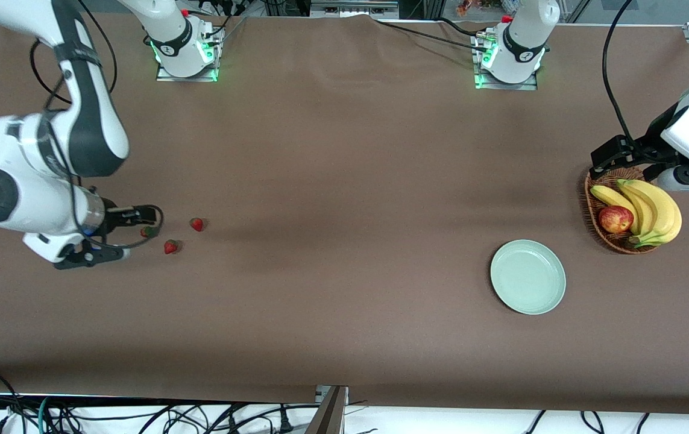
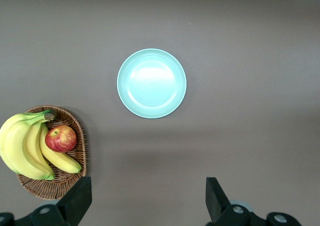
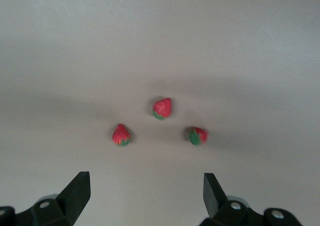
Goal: Collect all strawberries into plate
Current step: 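Move the right gripper over the three strawberries, then lower the right gripper and grasp one strawberry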
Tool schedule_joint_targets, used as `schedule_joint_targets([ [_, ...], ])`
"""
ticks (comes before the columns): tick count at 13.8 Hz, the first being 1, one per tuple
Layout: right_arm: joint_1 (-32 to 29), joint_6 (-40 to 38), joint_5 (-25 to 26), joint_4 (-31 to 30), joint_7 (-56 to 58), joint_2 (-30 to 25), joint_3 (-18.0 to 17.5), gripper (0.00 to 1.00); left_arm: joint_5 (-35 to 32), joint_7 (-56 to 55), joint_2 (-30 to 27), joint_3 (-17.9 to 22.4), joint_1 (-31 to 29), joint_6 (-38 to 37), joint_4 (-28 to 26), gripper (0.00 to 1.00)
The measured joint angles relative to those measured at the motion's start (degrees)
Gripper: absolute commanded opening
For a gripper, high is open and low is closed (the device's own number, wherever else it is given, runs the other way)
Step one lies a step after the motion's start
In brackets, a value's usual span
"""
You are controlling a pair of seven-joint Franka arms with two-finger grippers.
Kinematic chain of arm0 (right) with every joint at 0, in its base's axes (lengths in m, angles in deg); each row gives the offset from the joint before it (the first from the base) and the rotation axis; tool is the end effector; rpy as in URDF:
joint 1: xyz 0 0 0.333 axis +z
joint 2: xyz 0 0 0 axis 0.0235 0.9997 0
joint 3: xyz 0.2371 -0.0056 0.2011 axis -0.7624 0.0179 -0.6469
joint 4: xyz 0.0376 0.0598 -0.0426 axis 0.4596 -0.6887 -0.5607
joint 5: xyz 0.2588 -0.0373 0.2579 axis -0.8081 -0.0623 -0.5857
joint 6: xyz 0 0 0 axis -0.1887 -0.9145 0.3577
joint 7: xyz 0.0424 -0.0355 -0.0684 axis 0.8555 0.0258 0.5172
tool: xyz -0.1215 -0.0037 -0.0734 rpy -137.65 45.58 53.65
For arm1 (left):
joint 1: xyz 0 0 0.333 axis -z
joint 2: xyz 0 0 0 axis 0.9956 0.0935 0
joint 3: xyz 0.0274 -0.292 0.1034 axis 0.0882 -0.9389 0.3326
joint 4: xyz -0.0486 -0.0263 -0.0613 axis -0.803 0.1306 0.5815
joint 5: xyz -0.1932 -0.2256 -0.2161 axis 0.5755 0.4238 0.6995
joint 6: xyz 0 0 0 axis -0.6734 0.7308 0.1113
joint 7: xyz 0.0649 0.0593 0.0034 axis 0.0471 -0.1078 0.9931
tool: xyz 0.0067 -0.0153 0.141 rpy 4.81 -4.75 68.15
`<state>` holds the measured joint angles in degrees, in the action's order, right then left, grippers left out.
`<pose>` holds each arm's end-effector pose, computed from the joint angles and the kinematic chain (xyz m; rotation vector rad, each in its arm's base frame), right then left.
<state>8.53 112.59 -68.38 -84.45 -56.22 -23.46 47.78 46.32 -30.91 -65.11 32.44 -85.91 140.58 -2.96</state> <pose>0.6266 0.0714 0.3316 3.0843 0.2505 -0.2591 0.5616 -0.0423 0.5658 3.1159 0.0219 0.0320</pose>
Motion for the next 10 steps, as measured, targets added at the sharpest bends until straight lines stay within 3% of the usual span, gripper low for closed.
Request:
schedule_joint_targets([
  [10,4.1,25.5,-2.3,-20.7,-8.5,2.8,-0.2,1.0,0.0,0.0,0.0,0.0,0.0,0.0,0.0,1.0],
])
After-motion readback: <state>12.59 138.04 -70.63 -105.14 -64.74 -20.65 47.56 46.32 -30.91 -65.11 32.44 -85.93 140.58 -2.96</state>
